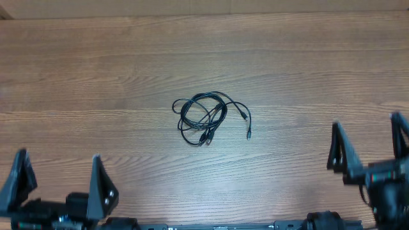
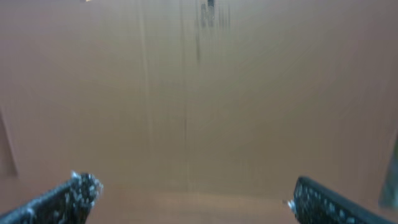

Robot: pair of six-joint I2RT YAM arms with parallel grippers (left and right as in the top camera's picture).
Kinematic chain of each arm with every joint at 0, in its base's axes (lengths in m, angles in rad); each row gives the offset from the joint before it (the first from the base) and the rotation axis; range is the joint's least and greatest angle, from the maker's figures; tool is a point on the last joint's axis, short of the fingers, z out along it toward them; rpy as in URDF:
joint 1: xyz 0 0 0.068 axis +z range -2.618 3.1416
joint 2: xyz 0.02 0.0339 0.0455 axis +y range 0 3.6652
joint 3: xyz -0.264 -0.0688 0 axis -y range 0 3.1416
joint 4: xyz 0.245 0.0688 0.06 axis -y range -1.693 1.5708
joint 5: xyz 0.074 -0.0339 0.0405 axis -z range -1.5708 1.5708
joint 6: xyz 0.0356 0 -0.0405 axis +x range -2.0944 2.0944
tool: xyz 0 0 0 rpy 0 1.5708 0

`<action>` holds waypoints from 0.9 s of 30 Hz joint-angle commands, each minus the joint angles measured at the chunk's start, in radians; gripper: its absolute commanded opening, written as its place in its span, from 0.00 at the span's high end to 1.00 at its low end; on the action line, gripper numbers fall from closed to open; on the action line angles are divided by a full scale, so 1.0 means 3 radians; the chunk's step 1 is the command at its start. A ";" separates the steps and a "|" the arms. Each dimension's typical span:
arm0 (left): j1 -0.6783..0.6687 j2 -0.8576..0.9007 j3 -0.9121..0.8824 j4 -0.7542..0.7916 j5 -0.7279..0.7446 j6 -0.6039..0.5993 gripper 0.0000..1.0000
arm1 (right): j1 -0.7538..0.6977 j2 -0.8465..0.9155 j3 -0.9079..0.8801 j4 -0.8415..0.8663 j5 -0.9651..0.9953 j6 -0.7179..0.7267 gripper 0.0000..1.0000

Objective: Untangle cables
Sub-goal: 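Raise both arms and move grippers forward beside the black cable bundle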

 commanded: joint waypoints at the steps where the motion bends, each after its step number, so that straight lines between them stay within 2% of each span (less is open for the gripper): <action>1: 0.0033 0.0519 0.0484 -0.0376 0.0299 -0.0043 0.00 | -0.0017 0.0546 0.0565 -0.0443 0.0025 -0.0010 0.00; 5: 0.0033 0.1143 0.1077 -0.1049 0.0622 0.0081 0.01 | -0.0017 0.1109 0.1096 -0.1146 -0.0043 0.0039 0.00; 8: 0.0033 0.1666 0.1542 -0.1665 0.0937 0.0207 0.01 | -0.0017 0.1474 0.1349 -0.1522 -0.0175 0.0296 0.00; 13: 0.0033 0.2450 0.2047 -0.2443 0.1302 0.0217 0.01 | -0.0017 0.1874 0.1418 -0.1656 -0.0425 0.0910 0.00; 19: 0.0033 0.3131 0.2117 -0.2883 0.1631 0.0183 0.01 | -0.0017 0.2237 0.1417 -0.1658 -0.0610 0.0971 0.00; 27: 0.0033 0.3915 0.2117 -0.3246 0.1634 -0.0315 0.00 | -0.0017 0.2757 0.1417 -0.1692 -0.0609 0.0971 0.00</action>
